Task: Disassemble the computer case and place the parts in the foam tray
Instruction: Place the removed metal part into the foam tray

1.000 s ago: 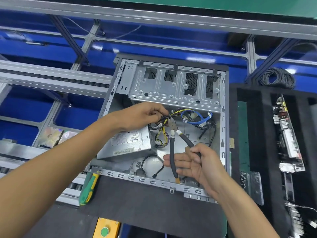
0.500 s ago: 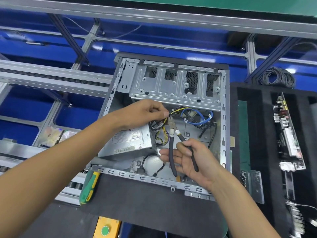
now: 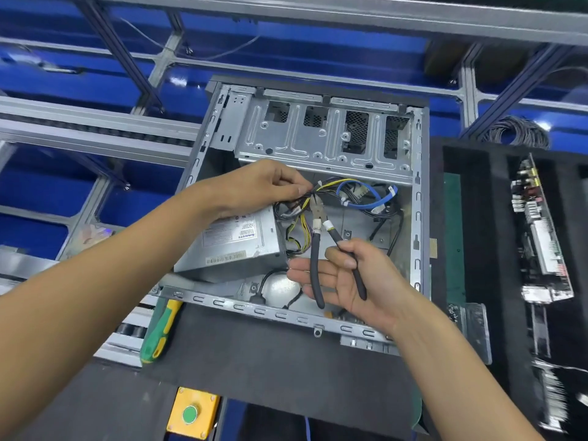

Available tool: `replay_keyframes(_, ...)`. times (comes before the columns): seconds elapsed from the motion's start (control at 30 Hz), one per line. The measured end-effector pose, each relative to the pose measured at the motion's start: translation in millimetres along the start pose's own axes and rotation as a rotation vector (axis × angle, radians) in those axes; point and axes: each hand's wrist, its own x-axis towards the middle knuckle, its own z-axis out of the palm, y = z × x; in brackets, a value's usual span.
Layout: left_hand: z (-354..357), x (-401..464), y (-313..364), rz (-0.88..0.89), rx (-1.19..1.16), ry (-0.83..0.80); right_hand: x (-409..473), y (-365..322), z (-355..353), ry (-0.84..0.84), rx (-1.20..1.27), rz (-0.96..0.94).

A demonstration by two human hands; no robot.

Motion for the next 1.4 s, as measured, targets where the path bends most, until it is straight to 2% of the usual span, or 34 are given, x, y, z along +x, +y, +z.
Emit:
replay_keyframes(0.17,-1,-2,1,0.010,0.045,0.039,0,0,3,-0.018,-0.012,0.002)
replay_keyframes(0.43,-1,-4,4,0.000,0.091,0.034,-2,0,6,0.052,-0.069,-0.043)
replay_keyframes(0.97,-6,2,-10,0.099,0.091,0.025,2,1,0,-0.029,-0.129,-0.061)
replay_keyframes(1.4,-8,3,-11,0.070,0.128,0.012,2,0,3,0.040,-0.117,-0.071)
